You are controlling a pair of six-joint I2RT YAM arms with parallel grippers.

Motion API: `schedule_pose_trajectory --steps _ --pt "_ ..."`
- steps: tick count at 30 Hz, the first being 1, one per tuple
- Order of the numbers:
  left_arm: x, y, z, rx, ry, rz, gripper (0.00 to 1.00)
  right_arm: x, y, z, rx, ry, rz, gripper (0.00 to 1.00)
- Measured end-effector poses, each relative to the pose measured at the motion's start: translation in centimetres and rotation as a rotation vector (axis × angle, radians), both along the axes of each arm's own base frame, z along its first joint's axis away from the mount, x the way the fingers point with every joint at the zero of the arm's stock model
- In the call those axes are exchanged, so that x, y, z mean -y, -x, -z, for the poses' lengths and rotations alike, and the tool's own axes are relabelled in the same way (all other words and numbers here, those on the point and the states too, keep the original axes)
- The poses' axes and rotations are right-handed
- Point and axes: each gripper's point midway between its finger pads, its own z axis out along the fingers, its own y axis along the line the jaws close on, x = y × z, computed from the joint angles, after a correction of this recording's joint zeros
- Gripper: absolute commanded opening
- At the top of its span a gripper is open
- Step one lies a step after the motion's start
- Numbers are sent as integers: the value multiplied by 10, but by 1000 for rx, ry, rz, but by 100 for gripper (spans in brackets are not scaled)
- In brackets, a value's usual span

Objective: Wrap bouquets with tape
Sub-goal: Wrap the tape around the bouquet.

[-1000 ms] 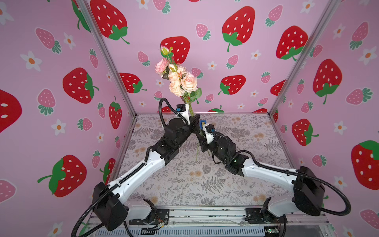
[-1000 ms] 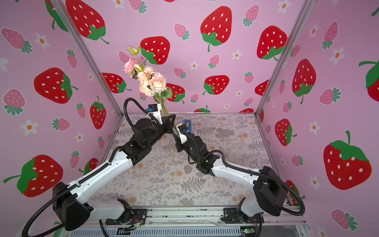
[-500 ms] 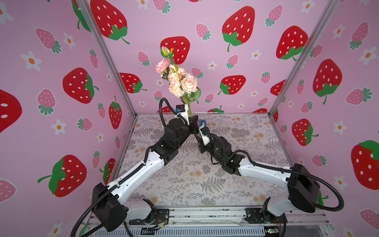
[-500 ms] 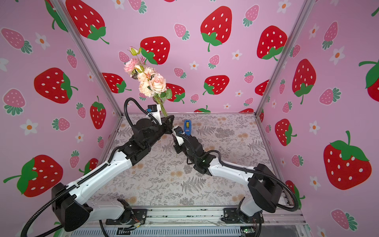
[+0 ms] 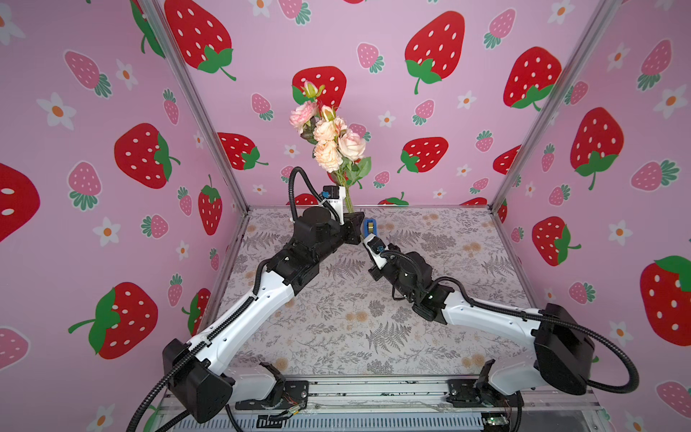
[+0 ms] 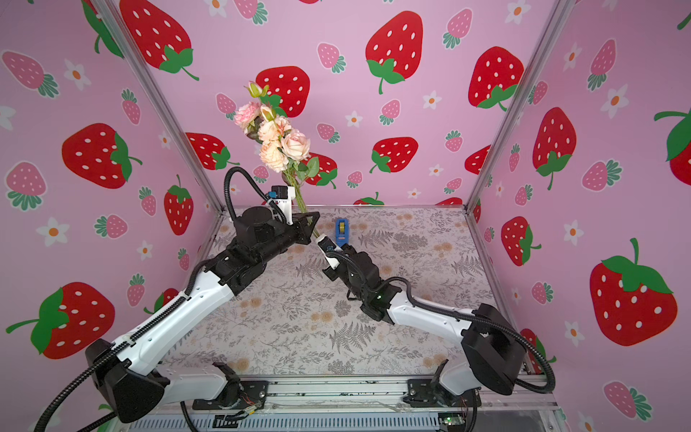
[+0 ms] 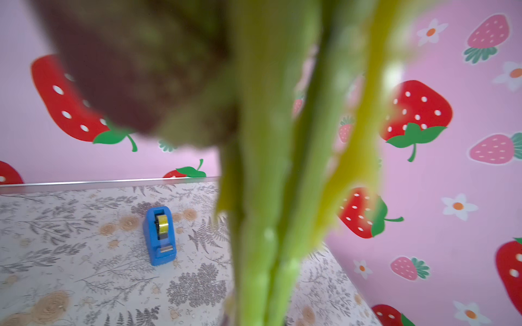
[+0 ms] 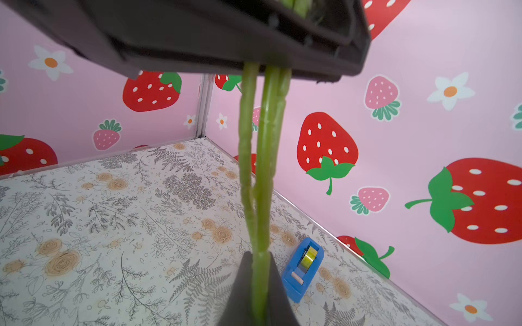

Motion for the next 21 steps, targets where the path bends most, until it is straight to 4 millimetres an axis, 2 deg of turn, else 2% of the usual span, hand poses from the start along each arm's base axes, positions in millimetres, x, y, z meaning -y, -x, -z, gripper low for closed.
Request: schedule_pose_trajectory --steps 5,8,13,15,17,18,20,21 --pt "14 14 6 -114 15 177 0 17 24 -3 138 69 -74 0" --pt "19 17 7 -146 26 242 0 20 29 -5 178 88 -92 0" --pt "16 16 9 -160 30 258 0 17 27 -4 177 91 -90 0" --pt "13 12 5 -143 35 244 0 14 22 -6 154 71 -75 8" --pt "10 9 1 -113 43 228 0 10 18 -9 124 42 -64 11" --pt "8 7 0 -96 48 216 0 7 17 -9 101 24 -63 10" --pt "4 4 1 -76 53 195 0 2 17 -7 53 -9 -63 0" --pt "3 3 2 -70 54 186 0 0 16 -6 27 -27 -61 0"
